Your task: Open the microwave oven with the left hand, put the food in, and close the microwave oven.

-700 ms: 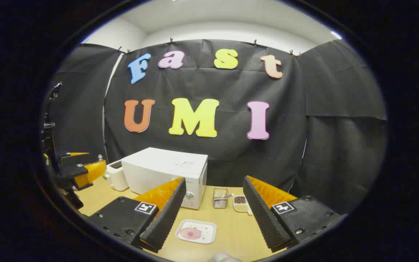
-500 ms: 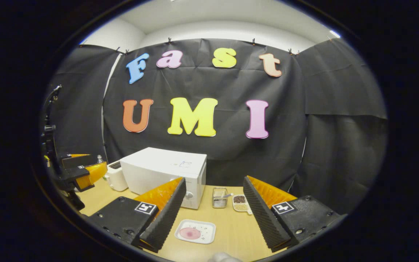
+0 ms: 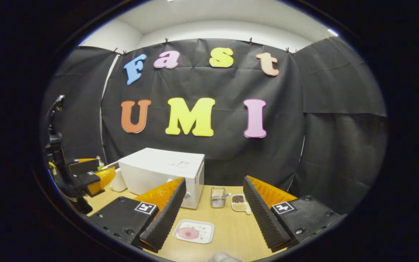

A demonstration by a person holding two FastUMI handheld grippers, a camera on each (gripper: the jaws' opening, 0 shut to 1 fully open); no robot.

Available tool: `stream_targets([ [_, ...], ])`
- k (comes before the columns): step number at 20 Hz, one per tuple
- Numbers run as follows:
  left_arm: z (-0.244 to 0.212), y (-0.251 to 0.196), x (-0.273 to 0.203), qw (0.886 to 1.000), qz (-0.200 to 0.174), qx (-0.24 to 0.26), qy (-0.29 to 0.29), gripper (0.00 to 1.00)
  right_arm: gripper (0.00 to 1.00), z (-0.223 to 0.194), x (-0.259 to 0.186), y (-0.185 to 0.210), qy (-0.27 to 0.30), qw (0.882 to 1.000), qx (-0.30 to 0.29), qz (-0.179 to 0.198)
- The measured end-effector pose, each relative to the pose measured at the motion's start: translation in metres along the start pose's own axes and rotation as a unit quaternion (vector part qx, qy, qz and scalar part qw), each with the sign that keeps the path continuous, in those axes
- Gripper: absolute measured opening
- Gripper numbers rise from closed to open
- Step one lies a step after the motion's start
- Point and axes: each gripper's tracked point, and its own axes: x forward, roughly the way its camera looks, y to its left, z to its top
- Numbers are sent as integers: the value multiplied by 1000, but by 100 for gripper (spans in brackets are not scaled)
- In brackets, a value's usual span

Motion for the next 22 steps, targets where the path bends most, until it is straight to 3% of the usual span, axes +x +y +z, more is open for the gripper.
stream_targets([
  [1,-7,-6,9,1000,-1,2,-2,94,100,1,0,-1,-1,1000,-2,-1],
  [2,-16,-14,18,1000,-4,2,3,94,92,3,0,-3,0,1000,-5,-3],
  [8,-68,-77,81,999,-50,14,8,96,92,11,-7,-27,9,1000,-10,-24],
  [9,-75,-84,94,998,-55,17,6,88,92,11,-9,-31,12,999,-10,-29],
  [10,-83,-91,106,998,-59,16,12,96,92,10,-11,-36,15,999,-11,-35],
  [16,-113,-110,167,998,-54,9,31,96,92,-3,-31,-62,42,997,-16,-69],
  [17,-116,-111,173,998,-49,9,32,96,100,-7,-32,-65,47,996,-16,-72],
  [18,-120,-112,177,998,-46,6,37,96,92,-10,-33,-69,53,995,-18,-76],
  [19,-123,-114,181,998,-43,1,39,96,92,-13,-33,-72,58,995,-18,-78],
  [20,-123,-116,185,998,-42,-5,39,96,100,-14,-35,-75,61,995,-17,-81],
  [22,-126,-114,190,999,-36,-8,40,96,100,-15,-37,-81,63,994,-12,-85],
])
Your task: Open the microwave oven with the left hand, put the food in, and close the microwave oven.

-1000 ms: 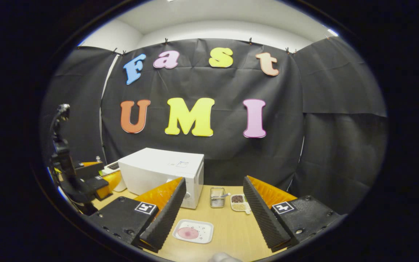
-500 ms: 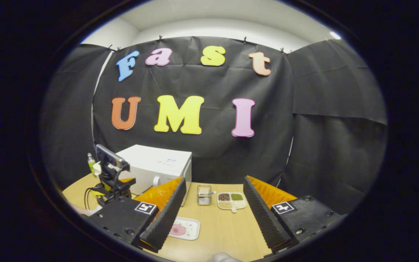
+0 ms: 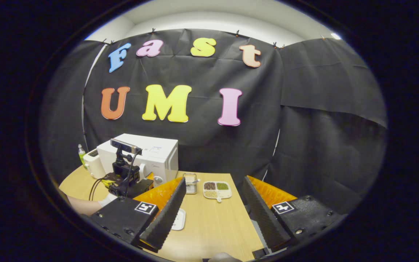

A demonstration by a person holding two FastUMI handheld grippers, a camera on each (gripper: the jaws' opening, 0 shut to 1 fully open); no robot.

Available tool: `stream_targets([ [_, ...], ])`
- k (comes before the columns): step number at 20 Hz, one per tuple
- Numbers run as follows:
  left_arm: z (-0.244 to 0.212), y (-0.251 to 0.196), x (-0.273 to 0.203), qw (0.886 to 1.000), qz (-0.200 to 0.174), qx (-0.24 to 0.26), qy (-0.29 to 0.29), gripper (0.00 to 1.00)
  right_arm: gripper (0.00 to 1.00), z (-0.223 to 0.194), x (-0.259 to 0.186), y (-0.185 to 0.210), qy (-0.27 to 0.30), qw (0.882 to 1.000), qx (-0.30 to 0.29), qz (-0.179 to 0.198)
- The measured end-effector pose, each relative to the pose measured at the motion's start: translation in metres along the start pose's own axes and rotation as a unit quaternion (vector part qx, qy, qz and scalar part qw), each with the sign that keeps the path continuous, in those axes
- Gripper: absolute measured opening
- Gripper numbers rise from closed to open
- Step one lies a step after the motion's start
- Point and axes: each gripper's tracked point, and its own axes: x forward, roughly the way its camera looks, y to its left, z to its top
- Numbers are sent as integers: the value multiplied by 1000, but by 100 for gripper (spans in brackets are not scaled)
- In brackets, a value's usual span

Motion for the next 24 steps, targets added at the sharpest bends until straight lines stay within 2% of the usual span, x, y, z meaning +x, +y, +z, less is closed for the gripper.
stream_targets([
  [2,-2,5,8,1000,10,-6,4,93,100,-3,1,-5,3,1000,3,-3],
  [3,-4,12,8,1000,22,-10,9,77,100,-4,1,-7,3,1000,6,-4],
  [4,-2,11,4,1000,17,-18,9,66,100,-5,1,-8,3,1000,7,-6],
  [5,-9,5,9,1000,9,-25,13,45,100,-6,2,-10,3,1000,9,-6],
  [7,-7,1,8,1000,0,-23,13,37,100,-11,2,-9,10,1000,12,-5],
  [8,-8,1,6,1000,0,-17,17,26,100,-11,2,-9,10,1000,15,-5],
  [10,-10,2,6,1000,-4,-21,20,17,100,-8,-1,-8,6,1000,18,-4],
  [11,-9,2,3,999,-9,-25,22,17,100,-9,-2,-8,5,1000,18,-5],
  [12,-11,2,5,999,-11,-26,24,11,100,-8,-3,-7,5,1000,17,-3],
  [19,-14,3,-3,999,-17,-26,44,10,100,-4,-11,4,-5,1000,9,6],
  [21,-18,7,-29,999,-23,-16,31,9,100,-2,-12,8,-8,1000,12,9],
  [24,-26,17,-77,998,-51,-22,26,9,100,-7,-14,24,-5,1000,18,25],
])
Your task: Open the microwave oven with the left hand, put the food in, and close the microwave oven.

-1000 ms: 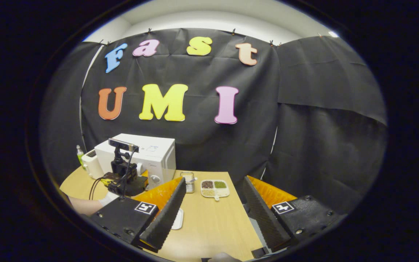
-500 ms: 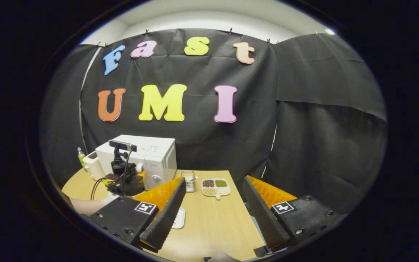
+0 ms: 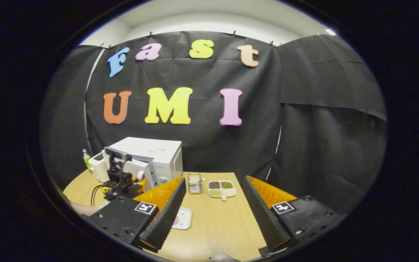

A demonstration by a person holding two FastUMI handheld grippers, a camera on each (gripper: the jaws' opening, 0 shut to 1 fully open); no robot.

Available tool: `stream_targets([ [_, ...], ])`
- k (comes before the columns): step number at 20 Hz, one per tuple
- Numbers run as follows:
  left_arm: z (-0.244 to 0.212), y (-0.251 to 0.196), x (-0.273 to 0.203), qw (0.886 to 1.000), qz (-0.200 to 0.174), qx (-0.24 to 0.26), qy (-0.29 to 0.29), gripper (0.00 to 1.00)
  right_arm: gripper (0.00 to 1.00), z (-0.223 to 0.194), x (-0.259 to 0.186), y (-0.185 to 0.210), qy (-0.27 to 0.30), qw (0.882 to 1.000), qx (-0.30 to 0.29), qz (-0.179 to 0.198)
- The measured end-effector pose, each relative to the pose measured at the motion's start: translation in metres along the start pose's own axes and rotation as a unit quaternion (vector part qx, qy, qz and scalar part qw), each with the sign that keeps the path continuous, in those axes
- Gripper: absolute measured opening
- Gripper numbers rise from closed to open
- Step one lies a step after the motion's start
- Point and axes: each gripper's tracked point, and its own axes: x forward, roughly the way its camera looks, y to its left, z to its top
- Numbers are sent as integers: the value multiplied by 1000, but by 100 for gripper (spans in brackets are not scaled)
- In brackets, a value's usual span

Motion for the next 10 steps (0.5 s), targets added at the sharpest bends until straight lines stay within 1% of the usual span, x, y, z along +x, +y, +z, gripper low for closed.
stream_targets([
  [3,-6,18,-45,1000,-7,16,4,10,100,-5,1,20,4,1000,-5,21],
  [5,-13,32,-70,1000,2,20,8,11,100,-6,-2,40,4,999,-6,43],
  [6,-17,40,-87,1000,10,23,10,13,100,-6,-2,50,3,998,-12,54],
  [7,-18,49,-96,999,19,27,12,15,92,-7,-2,60,3,998,-18,65],
  [8,-21,56,-106,999,27,24,15,15,100,-7,-4,70,2,997,-22,76],
  [9,-23,65,-116,999,41,21,17,16,100,-8,-5,78,0,996,-25,85],
  [10,-24,74,-124,998,51,20,18,22,100,-9,-6,86,0,995,-27,93],
])
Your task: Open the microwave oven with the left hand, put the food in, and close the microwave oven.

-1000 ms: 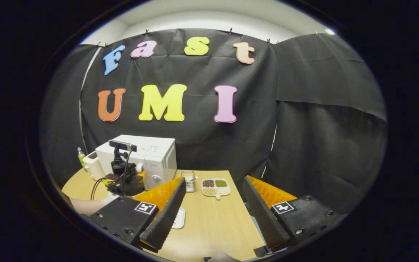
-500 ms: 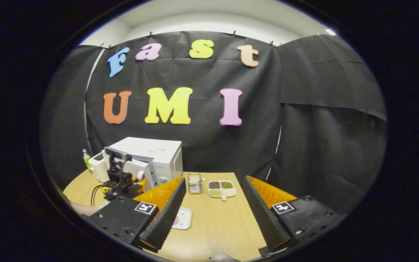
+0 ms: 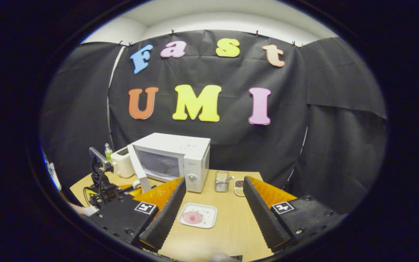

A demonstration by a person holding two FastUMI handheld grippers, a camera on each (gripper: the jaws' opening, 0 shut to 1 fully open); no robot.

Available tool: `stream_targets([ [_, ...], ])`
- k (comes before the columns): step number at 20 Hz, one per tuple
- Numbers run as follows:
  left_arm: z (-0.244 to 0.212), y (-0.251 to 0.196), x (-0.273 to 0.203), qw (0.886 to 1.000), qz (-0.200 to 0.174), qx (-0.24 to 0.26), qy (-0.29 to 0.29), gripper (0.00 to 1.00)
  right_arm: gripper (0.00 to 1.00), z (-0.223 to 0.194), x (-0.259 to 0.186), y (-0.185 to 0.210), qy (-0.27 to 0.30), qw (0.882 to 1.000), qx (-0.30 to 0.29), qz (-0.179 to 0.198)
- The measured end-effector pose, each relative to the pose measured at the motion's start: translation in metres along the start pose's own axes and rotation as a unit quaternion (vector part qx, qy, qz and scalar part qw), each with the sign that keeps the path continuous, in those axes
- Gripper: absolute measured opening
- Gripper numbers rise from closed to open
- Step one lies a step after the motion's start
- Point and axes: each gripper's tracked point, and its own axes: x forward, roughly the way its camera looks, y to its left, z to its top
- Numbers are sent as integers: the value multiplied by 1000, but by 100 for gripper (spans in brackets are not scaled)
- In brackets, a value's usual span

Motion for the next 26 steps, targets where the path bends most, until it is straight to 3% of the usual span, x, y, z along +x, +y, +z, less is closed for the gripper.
stream_targets([
  [1,-1,11,-6,1000,16,2,-2,24,100,-1,0,10,1,1000,-2,9],
  [2,-2,19,-11,1000,25,2,-4,36,100,-3,-1,17,2,1000,-4,17],
  [4,-4,38,-22,999,50,6,-1,41,100,-5,-4,26,-1,1000,-15,25],
  [5,-3,46,-25,998,59,6,-2,62,100,-6,-6,29,-3,999,-20,27],
  [8,-3,60,-39,998,66,1,0,91,100,-13,-9,38,-3,999,-23,34],
  [10,-7,77,-50,997,80,11,2,93,100,-21,-9,39,1,999,-16,35],
  [11,-10,86,-56,996,88,12,5,93,92,-25,-9,41,3,999,-12,36],
  [12,-13,96,-63,995,95,10,7,93,100,-28,-9,42,5,999,-10,35],
  [15,-20,127,-81,993,117,13,15,95,100,-41,-5,41,7,1000,-14,26],
  [16,-23,138,-87,992,125,17,18,95,92,-48,-3,43,12,999,-13,28],
  [17,-25,149,-93,991,134,17,20,95,100,-55,0,43,18,999,-12,27],
  [26,-36,226,-139,973,228,-3,34,95,100,-113,44,28,82,996,-22,33],
])
